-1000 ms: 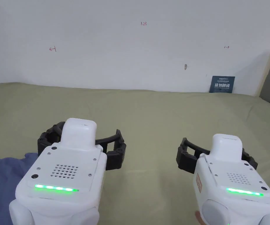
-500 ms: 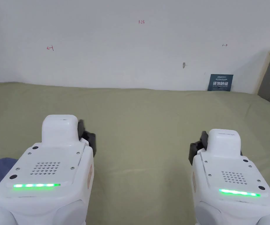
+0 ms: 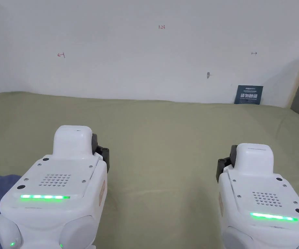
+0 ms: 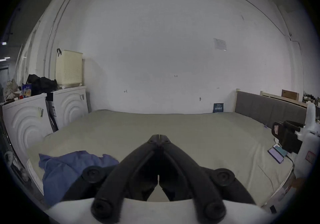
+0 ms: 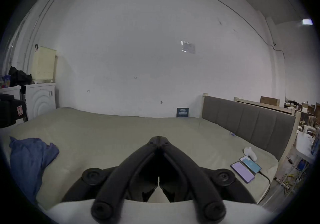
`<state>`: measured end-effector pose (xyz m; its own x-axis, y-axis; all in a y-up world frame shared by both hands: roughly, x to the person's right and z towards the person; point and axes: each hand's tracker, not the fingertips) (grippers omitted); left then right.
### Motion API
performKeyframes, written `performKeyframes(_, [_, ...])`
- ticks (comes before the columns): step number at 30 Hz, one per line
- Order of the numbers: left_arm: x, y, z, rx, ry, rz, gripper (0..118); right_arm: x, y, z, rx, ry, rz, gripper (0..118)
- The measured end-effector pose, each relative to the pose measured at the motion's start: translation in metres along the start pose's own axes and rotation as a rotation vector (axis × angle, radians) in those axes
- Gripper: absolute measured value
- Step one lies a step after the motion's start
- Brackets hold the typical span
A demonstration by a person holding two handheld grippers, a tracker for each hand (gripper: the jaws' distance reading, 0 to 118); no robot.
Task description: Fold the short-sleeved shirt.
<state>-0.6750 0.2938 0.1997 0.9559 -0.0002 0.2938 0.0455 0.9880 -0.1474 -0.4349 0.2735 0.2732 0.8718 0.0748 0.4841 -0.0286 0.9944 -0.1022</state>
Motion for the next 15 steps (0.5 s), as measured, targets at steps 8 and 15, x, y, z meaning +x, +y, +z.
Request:
performKeyframes(8, [-0.075, 0.008, 0.033, -0.001, 0.236, 0.031, 0, -0.071, 0.014, -0.013, -0.012, 0.293, -0.025, 0])
performKeyframes(15, [-0.148, 0.006, 0.065, -0.048, 0.449, 0.061, 0, -0.147, 0.018, 0.002, -0.009, 0.488, 0.063, 0])
